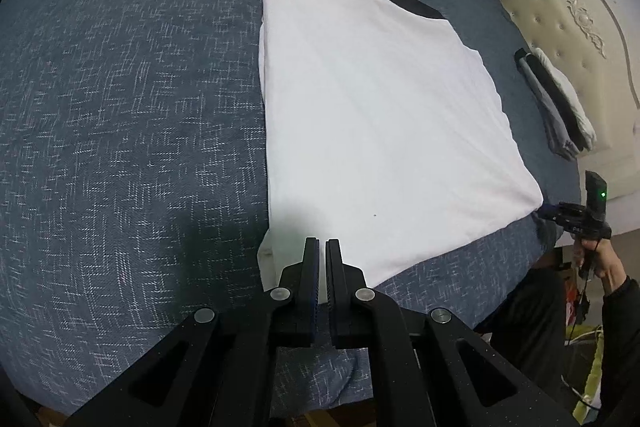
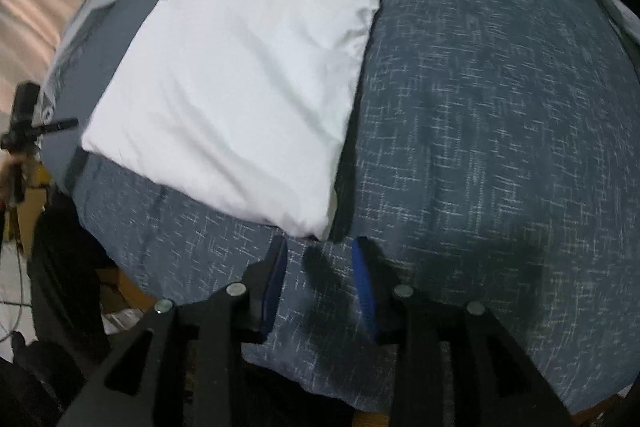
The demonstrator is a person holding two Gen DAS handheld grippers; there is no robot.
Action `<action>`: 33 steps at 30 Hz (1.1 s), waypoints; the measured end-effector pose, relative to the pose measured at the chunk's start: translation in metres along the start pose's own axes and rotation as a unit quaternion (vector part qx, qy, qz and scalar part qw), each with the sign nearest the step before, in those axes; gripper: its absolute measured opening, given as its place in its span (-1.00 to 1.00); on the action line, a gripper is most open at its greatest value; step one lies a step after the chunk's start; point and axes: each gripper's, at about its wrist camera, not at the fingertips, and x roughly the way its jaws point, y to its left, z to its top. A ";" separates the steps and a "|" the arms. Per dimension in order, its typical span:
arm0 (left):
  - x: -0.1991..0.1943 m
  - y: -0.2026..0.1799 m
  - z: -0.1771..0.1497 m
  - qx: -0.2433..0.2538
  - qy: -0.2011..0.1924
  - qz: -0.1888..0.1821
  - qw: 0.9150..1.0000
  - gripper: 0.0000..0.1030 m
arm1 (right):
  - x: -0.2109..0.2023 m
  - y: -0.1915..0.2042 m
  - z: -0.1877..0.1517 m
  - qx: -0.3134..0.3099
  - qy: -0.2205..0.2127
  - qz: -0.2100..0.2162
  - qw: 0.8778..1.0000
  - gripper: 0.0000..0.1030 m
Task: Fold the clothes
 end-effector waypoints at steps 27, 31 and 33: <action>0.014 0.014 0.028 -0.025 -0.018 -0.005 1.000 -0.93 | 0.013 -0.039 0.122 0.134 -0.077 0.035 0.987 -0.28; 0.020 0.014 0.034 -0.017 -0.014 -0.005 1.000 -0.93 | 0.026 -0.050 0.141 0.156 -0.080 0.032 0.984 -0.28; 0.023 0.014 0.036 -0.015 -0.014 -0.006 1.000 -0.93 | 0.027 -0.055 0.144 0.158 -0.077 0.027 0.984 -0.28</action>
